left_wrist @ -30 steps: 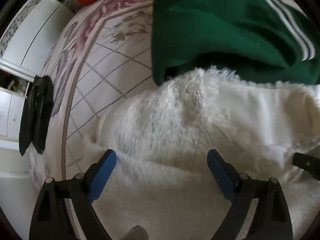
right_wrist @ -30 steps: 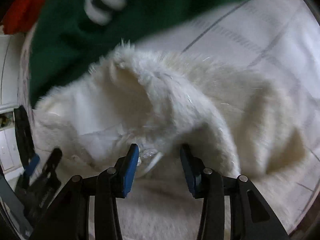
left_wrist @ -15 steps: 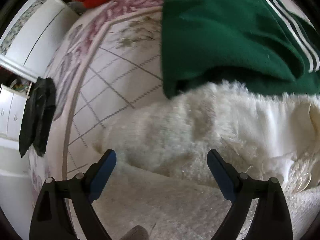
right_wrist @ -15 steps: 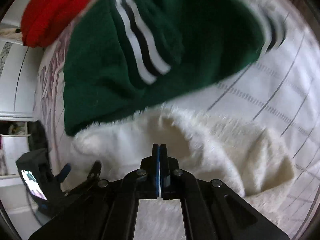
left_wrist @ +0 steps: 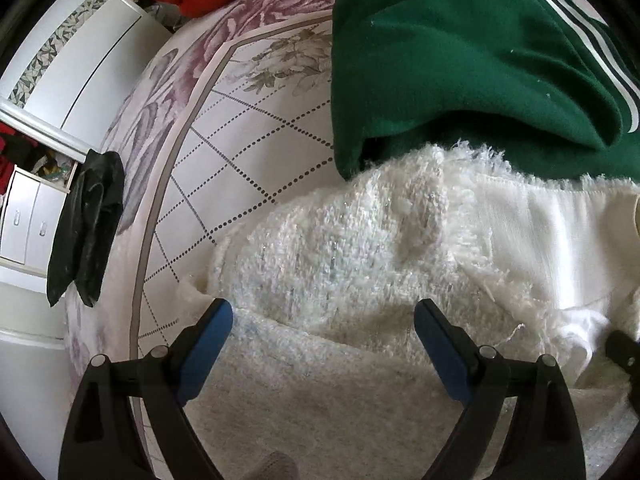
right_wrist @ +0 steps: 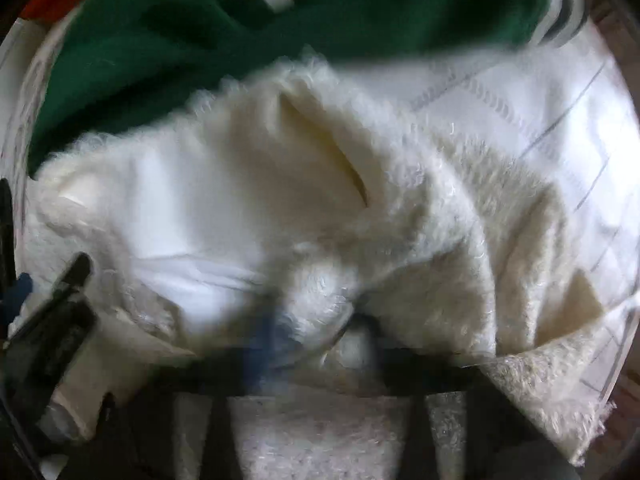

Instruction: Fold large clothes

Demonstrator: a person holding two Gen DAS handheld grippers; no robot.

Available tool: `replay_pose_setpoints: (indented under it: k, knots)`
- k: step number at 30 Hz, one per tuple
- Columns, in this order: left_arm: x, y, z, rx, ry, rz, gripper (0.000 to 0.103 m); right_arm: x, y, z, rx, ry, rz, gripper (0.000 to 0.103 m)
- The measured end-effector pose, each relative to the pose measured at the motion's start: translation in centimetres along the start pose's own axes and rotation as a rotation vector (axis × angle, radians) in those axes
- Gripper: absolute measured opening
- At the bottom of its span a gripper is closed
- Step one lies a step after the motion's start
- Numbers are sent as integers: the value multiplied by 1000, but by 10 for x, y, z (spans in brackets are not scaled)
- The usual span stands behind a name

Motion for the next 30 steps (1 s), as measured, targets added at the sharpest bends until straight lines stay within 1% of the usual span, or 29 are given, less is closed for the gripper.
replay_pose_setpoints:
  k: [2,5,7,9,10,11,12,13,14,15,16,17,18,19,21,24,26,27,29,30]
  knots:
    - [0,0,1,-7,5,-3,93,-5,0,14,-41,-31,-39,18]
    - [0,0,0,-6,8,-6,93,-8,-1,42,-121,-59,-49,17]
    - [1,0,0,-7,3,-2,93,-8,-4,50,-131,-69,-33,17]
    - [4,-1,-1,-1,7,11,93,-9,-10,47,-143,-53,-25,17]
    - [6,-2,0,0,13,22,93,-10,-13,37,-111,-46,-4,18]
    - [9,-3,2,-5,19,33,93,-13,-15,24,-39,-69,7,21]
    - [11,-4,4,-11,22,42,93,-10,-18,17,11,-94,2,24]
    - [17,-5,10,-26,21,59,93,-15,-19,16,48,-124,-11,31]
    - [21,-6,12,-34,20,68,93,-22,-18,25,55,-165,-30,37]
    - [27,-6,16,-44,16,83,93,-26,-18,34,47,-186,-38,40]
    - [34,-6,20,-55,10,103,93,-34,-19,47,32,-204,-43,49]
    - [40,-5,23,-63,2,124,93,-37,-18,59,10,-226,-45,50]
    - [44,-5,24,-65,0,135,93,-36,-17,70,-6,-270,-35,50]
    - [49,-4,24,-62,-3,152,93,-30,-18,76,-4,-312,-19,51]
    - [54,-3,22,-55,-8,171,93,-18,-18,70,41,-359,29,51]
    - [59,-1,13,-35,-18,180,93,15,-25,50,91,-363,122,51]
    - [61,1,10,-36,-29,180,93,51,-24,37,151,-381,187,51]
    - [62,1,9,-36,-31,179,93,59,-21,28,184,-387,208,50]
    - [64,4,5,-30,-38,177,93,68,-12,2,269,-355,245,50]
    - [64,4,3,-25,-38,175,93,70,-9,-6,268,-342,249,48]
Point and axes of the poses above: each gripper's, at about its wrist camera, not at the fingertips, and z roughly against the way its jaws point, x to its left, y to its underside, the point moved 4 cm from there along -z, roughly the way its jaws point, and after that the axes turned 1 degree about x, right-handed, at the moved point
